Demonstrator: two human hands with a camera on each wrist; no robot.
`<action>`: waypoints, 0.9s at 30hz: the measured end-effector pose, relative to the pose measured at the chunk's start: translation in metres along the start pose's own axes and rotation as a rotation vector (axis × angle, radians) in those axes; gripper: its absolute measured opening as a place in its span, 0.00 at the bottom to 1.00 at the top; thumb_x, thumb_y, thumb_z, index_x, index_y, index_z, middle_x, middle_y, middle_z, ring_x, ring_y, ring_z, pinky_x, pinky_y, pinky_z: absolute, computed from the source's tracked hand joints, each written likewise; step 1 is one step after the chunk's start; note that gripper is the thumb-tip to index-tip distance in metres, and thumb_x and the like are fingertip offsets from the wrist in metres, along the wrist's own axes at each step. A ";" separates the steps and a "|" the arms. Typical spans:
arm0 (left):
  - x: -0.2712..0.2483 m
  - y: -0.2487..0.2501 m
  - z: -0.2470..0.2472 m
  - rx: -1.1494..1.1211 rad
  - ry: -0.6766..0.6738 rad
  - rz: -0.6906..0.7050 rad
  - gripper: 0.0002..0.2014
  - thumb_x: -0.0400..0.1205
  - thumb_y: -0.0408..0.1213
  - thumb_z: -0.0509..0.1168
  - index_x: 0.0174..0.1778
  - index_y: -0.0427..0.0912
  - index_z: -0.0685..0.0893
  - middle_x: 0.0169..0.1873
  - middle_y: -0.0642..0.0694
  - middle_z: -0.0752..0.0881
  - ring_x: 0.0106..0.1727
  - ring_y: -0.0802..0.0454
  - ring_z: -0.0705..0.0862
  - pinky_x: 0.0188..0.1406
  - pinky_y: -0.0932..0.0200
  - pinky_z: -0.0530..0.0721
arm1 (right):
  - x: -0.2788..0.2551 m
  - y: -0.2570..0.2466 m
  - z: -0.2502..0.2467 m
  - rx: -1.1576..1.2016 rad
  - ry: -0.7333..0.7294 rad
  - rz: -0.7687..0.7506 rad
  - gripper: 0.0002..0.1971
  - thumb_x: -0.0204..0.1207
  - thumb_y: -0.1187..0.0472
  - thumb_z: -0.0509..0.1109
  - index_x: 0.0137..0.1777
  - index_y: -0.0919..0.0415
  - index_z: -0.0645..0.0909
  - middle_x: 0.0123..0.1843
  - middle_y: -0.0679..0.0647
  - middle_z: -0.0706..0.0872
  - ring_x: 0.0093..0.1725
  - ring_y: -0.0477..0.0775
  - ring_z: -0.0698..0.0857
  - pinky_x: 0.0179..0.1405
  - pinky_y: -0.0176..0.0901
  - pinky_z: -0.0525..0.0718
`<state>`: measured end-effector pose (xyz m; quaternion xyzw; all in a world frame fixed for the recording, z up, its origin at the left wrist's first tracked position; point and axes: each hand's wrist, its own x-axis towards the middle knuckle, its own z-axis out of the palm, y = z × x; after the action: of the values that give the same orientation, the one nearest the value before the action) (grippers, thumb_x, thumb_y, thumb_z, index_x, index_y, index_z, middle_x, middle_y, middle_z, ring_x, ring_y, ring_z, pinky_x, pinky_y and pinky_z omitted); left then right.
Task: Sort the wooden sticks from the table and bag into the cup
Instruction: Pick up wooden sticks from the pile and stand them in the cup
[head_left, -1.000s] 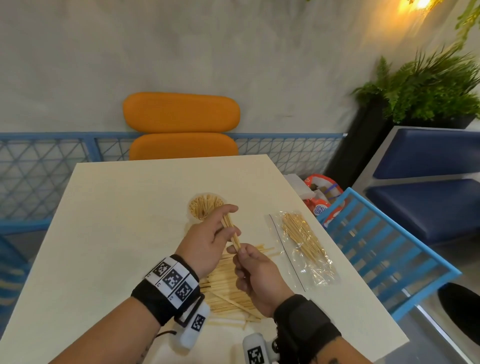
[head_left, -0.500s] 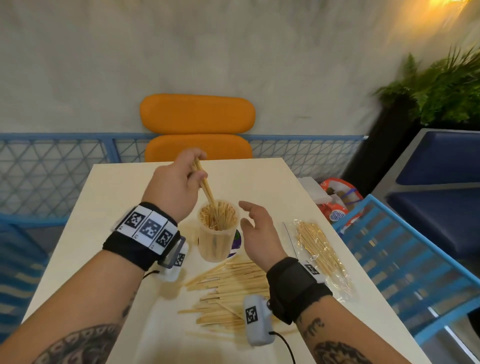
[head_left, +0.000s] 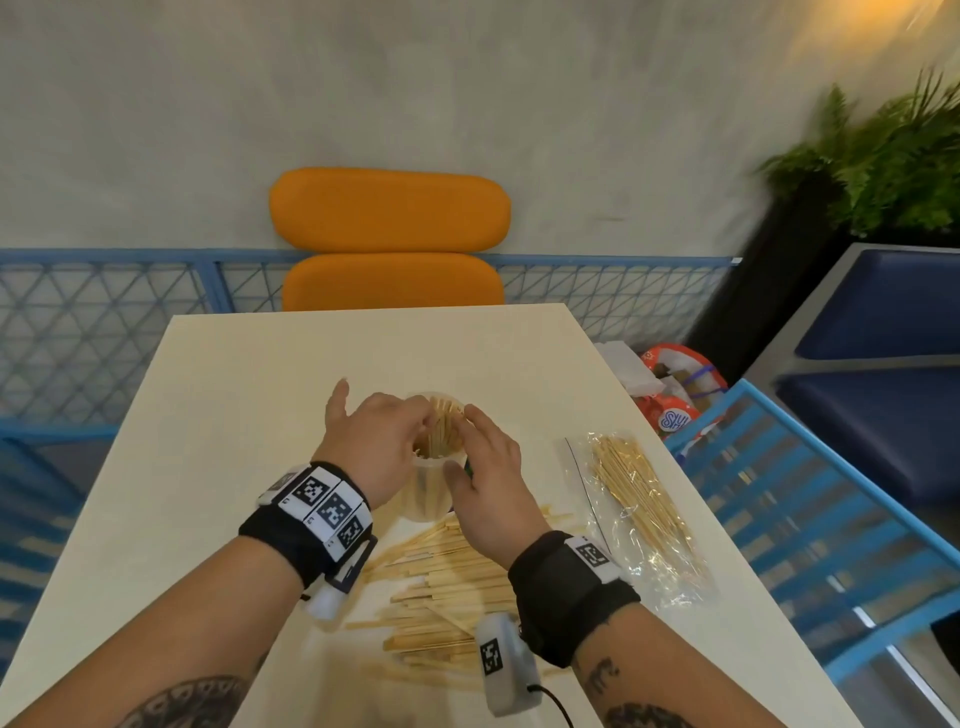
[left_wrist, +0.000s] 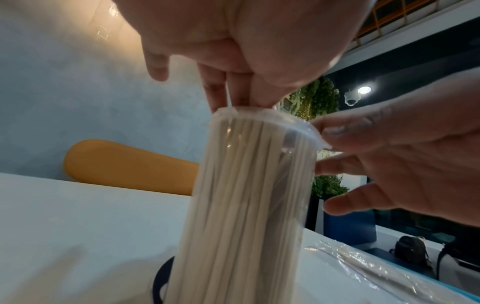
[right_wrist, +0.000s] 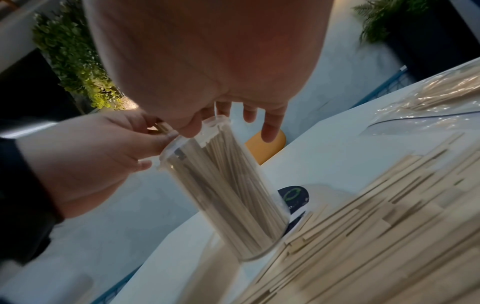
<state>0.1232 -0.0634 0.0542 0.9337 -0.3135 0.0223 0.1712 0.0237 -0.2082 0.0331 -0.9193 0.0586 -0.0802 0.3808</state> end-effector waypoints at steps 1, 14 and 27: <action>-0.001 0.001 0.000 0.033 -0.022 0.010 0.15 0.86 0.34 0.52 0.54 0.61 0.77 0.46 0.63 0.85 0.70 0.61 0.72 0.80 0.36 0.31 | 0.000 0.000 0.000 -0.009 -0.001 -0.004 0.27 0.89 0.58 0.57 0.87 0.51 0.60 0.88 0.43 0.54 0.84 0.44 0.49 0.77 0.33 0.49; -0.005 0.000 0.006 -0.133 -0.023 -0.064 0.16 0.89 0.51 0.55 0.58 0.63 0.90 0.82 0.67 0.64 0.87 0.52 0.50 0.85 0.42 0.43 | -0.022 0.023 -0.015 0.193 0.235 0.120 0.25 0.86 0.59 0.63 0.82 0.47 0.67 0.79 0.38 0.65 0.80 0.43 0.59 0.79 0.46 0.66; -0.070 0.006 0.011 -0.647 0.333 -0.146 0.10 0.85 0.33 0.63 0.52 0.53 0.86 0.52 0.57 0.83 0.47 0.62 0.81 0.49 0.71 0.75 | -0.106 0.039 0.005 -0.521 -0.306 0.200 0.19 0.73 0.41 0.73 0.61 0.47 0.86 0.58 0.47 0.82 0.62 0.53 0.74 0.62 0.52 0.77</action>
<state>0.0629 -0.0314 0.0352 0.8349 -0.2050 0.0613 0.5072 -0.0811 -0.2142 -0.0086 -0.9770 0.1093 0.1145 0.1428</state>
